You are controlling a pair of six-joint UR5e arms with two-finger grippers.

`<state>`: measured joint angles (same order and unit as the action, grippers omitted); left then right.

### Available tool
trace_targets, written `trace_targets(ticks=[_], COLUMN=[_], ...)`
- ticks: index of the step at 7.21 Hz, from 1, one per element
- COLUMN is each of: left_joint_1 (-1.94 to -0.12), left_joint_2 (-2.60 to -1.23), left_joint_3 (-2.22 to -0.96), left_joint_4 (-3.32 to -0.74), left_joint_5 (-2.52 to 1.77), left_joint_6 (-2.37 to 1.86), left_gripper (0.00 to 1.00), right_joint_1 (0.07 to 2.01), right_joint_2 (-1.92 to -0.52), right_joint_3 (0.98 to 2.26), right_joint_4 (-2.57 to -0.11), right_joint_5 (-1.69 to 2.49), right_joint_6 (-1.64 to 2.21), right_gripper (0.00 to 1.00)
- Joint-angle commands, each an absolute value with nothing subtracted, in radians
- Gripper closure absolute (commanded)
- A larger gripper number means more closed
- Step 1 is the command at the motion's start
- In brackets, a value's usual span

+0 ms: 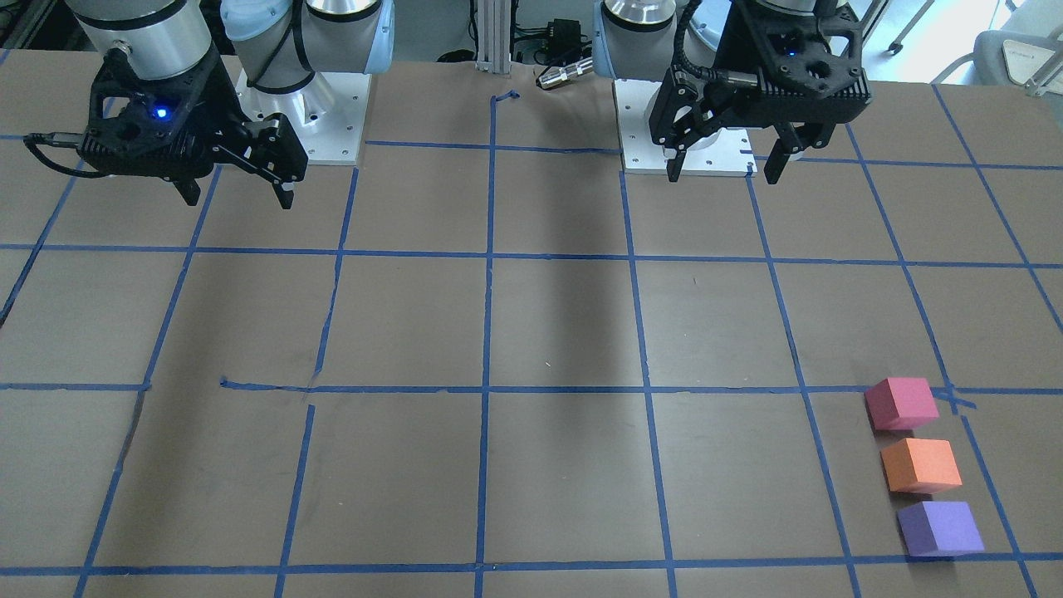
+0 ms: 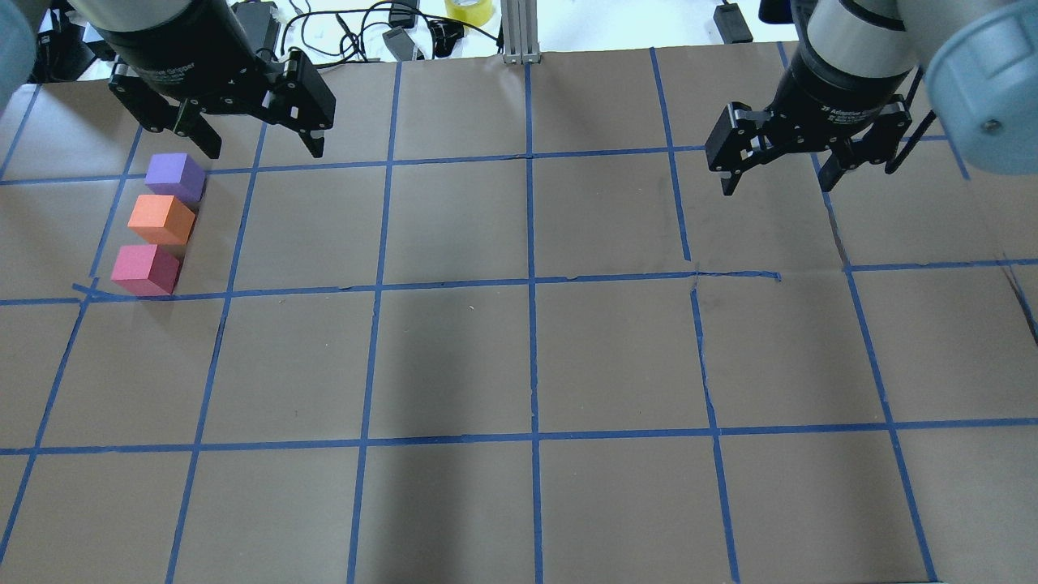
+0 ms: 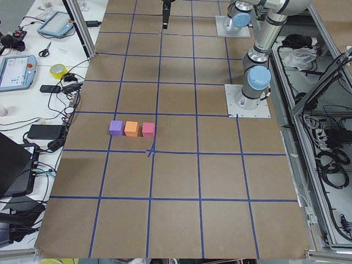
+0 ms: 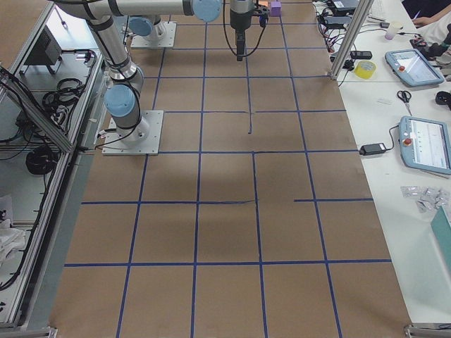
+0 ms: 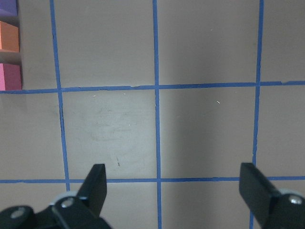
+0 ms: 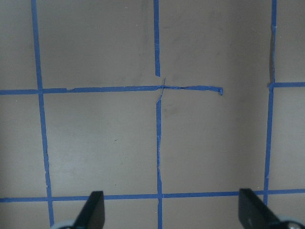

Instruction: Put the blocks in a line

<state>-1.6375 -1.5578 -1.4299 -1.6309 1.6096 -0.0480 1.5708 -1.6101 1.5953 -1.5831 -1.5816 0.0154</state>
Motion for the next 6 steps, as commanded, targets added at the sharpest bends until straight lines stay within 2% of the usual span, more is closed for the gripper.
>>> trace_targets(ticks=[1, 6], left_joint_1=[-1.638, -1.638], left_joint_2=[-1.554, -1.545], left_joint_3=[-1.440, -1.442], left_joint_4=[-1.628, -1.634], left_joint_5=[1.609, 1.612], left_joint_6=[-0.048, -0.048], left_gripper=[0.00, 0.00], right_joint_1=[1.571, 1.571], right_joint_2=[-1.611, -1.609], right_joint_3=[1.595, 1.595], right_joint_4=[-1.583, -1.585], right_joint_5=[-1.583, -1.583], right_joint_6=[0.015, 0.015], right_gripper=[0.00, 0.00])
